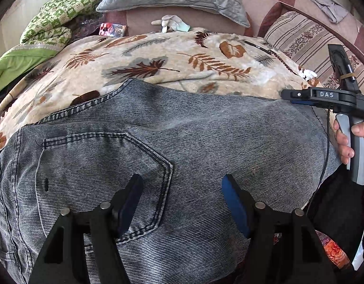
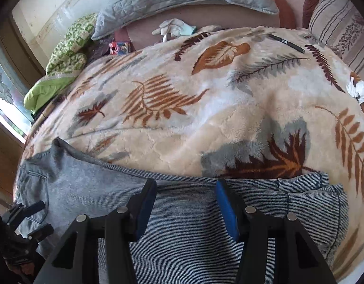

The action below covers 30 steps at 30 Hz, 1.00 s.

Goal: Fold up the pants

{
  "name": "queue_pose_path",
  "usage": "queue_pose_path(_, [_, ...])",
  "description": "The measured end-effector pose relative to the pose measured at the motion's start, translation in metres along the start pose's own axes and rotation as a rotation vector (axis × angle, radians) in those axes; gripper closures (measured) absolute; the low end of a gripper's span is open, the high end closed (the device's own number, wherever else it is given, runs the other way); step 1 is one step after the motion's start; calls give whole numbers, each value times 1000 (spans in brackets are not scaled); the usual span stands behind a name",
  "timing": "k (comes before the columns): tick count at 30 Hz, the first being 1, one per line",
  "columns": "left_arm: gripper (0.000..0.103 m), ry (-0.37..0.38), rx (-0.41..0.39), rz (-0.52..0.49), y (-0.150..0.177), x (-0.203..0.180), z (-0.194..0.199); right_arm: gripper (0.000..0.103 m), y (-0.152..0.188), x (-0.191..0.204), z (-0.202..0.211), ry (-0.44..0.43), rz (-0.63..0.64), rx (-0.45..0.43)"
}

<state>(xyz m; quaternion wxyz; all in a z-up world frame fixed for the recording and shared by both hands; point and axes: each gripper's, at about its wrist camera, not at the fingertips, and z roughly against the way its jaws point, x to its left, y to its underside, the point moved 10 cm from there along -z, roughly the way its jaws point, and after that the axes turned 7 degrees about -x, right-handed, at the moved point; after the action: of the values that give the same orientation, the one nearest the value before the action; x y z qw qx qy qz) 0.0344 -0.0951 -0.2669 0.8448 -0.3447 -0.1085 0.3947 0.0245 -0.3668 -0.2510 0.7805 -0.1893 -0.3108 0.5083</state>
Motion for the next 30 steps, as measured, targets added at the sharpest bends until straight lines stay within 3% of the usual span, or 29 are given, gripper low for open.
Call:
queue_pose_path(4, [33, -20, -28, 24, -3, 12, 6, 48, -11, 26, 17, -108, 7, -74])
queue_pose_path(9, [33, -79, -94, 46, -15, 25, 15, 48, 11, 73, 10, -207, 50, -3])
queue_pose_path(13, [32, -156, -140, 70, -26, 35, 20, 48, 34, 91, 0, -202, 106, 50])
queue_pose_path(16, [30, -192, -82, 89, -20, 40, 8, 47, 43, 90, -16, -166, 123, 85])
queue_pose_path(19, [27, -209, -14, 110, -9, 43, -8, 47, 38, 92, -19, -152, 146, 66])
queue_pose_path(22, [19, -222, -5, 87, -5, 38, -13, 47, 30, 90, -20, -162, 102, 57])
queue_pose_path(24, [6, -209, 11, 70, -1, 32, -17, 48, 25, 88, -14, -178, 67, 39])
queue_pose_path(30, [0, -196, -9, 68, 2, 29, -19, 48, 4, 68, 21, -190, 12, -87])
